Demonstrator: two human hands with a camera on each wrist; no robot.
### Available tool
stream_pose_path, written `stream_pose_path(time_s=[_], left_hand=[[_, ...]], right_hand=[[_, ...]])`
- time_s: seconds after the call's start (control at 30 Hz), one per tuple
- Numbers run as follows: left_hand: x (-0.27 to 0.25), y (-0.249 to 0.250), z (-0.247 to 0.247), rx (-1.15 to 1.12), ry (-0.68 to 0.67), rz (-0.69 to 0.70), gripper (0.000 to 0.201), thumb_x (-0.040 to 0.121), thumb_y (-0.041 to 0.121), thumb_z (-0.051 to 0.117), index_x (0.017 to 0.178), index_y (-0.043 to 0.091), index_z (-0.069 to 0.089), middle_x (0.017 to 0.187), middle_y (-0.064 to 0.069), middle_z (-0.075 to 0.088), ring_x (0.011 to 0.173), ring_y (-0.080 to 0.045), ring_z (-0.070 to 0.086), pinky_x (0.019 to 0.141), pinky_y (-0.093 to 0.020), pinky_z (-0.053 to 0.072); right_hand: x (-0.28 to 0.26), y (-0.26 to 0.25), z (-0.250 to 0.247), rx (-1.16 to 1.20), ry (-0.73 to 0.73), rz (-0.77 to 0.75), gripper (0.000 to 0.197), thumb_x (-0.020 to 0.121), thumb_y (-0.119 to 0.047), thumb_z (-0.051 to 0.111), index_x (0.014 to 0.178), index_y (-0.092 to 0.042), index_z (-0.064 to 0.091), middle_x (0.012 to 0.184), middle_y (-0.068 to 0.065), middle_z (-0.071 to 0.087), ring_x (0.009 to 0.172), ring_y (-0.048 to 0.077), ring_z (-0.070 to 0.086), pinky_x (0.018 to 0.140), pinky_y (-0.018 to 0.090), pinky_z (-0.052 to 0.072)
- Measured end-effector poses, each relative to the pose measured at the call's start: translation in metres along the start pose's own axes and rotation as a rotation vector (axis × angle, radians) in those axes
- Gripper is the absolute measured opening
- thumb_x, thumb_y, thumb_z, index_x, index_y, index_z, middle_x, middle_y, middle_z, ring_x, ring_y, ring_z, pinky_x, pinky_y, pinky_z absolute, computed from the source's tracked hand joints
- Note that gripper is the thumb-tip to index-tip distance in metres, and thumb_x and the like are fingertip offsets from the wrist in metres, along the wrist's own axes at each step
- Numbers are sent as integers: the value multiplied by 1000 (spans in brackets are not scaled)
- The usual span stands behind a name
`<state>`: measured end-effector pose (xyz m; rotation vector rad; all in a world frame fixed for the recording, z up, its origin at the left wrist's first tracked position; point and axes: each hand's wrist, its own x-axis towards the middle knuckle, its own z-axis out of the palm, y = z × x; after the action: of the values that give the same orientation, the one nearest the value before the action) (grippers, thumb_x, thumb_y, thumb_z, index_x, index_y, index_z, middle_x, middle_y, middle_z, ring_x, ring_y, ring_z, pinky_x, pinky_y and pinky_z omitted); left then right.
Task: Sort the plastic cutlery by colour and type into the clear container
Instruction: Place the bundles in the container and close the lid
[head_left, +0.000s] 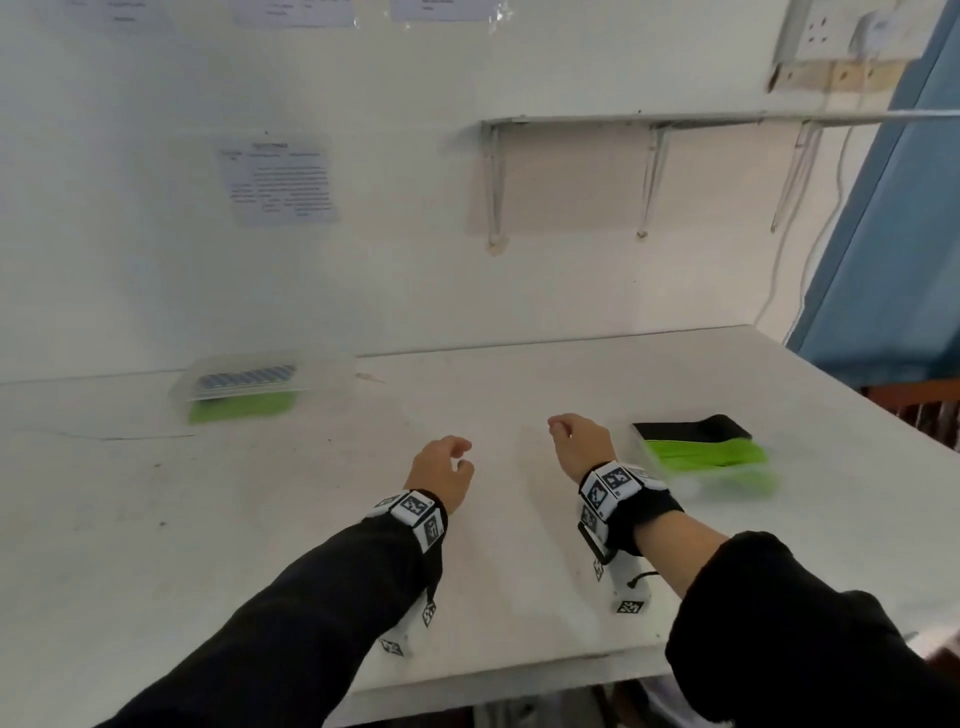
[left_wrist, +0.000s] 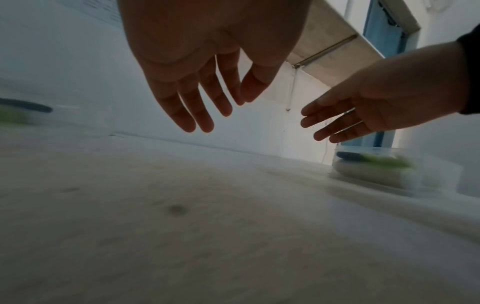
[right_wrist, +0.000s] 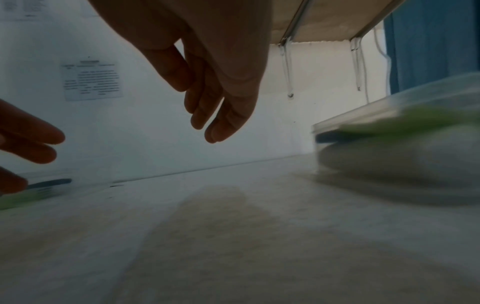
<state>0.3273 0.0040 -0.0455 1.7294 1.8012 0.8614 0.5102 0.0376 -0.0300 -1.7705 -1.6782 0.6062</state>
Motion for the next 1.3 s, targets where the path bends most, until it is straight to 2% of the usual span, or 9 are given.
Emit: stream_pose_path(time_s=[0.23, 0.43, 0.6, 0.73, 0.87, 0.97, 1.07, 1.13, 1.3], left_hand=[[-9, 79, 62, 2, 1, 10, 30, 91, 11, 49, 119, 10, 58, 121, -7, 59, 110, -22, 55, 96, -27, 39], [-9, 116, 108, -28, -17, 18, 30, 91, 10, 48, 120, 9, 57, 122, -7, 58, 112, -21, 54, 96, -24, 39], [-5, 133, 137, 2, -75, -4, 35, 92, 12, 47, 126, 7, 54, 129, -11, 56, 119, -24, 51, 101, -27, 36], [3, 148, 152, 53, -126, -69, 44, 99, 20, 39, 141, 7, 38, 145, -12, 42, 134, -25, 38, 107, -27, 27], [11, 162, 166, 66, -160, -172, 51, 102, 29, 30, 147, 4, 25, 151, -15, 32, 138, -27, 31, 107, -28, 25], [17, 170, 177, 51, -174, -262, 54, 102, 30, 30, 148, 4, 20, 151, -17, 30, 138, -29, 31, 107, -28, 27], [22, 173, 189, 103, -162, -277, 39, 102, 22, 29, 131, -1, 38, 140, -22, 44, 127, -32, 44, 96, -29, 36], [24, 173, 198, 136, -137, -270, 31, 101, 18, 28, 121, 0, 44, 129, -22, 52, 117, -34, 51, 90, -31, 39], [30, 174, 197, 216, -90, -255, 31, 99, 8, 29, 123, -2, 46, 127, -22, 53, 116, -36, 51, 90, -33, 39]], right_hand=[[2, 72, -85, 0, 85, 9, 33, 98, -13, 39, 121, -3, 60, 126, 13, 61, 121, 26, 52, 99, 25, 32], [11, 111, -122, 48, 170, 48, 32, 97, -11, 40, 119, -3, 62, 123, 13, 62, 118, 28, 54, 97, 25, 37], [21, 144, -154, -70, 247, 116, 34, 97, -13, 39, 124, -9, 59, 128, 12, 59, 120, 29, 52, 100, 33, 38], [31, 172, -184, -238, 262, 227, 40, 98, -15, 36, 135, -17, 49, 145, 4, 43, 133, 25, 39, 105, 38, 32], [45, 204, -216, -422, 183, 358, 47, 96, -16, 35, 143, -20, 32, 154, 0, 23, 139, 22, 22, 110, 43, 23], [59, 224, -233, -346, 115, 450, 45, 94, -11, 39, 139, -6, 34, 145, 12, 35, 134, 31, 32, 107, 44, 29], [69, 234, -240, -248, 3, 472, 37, 97, -9, 39, 131, 7, 42, 136, 24, 46, 126, 35, 44, 101, 36, 36], [70, 239, -241, -231, -45, 461, 35, 99, -12, 39, 127, 8, 48, 132, 24, 50, 122, 36, 48, 98, 34, 38], [69, 235, -245, -197, -36, 428, 40, 102, -19, 36, 114, 13, 56, 122, 27, 57, 114, 37, 55, 92, 36, 43]])
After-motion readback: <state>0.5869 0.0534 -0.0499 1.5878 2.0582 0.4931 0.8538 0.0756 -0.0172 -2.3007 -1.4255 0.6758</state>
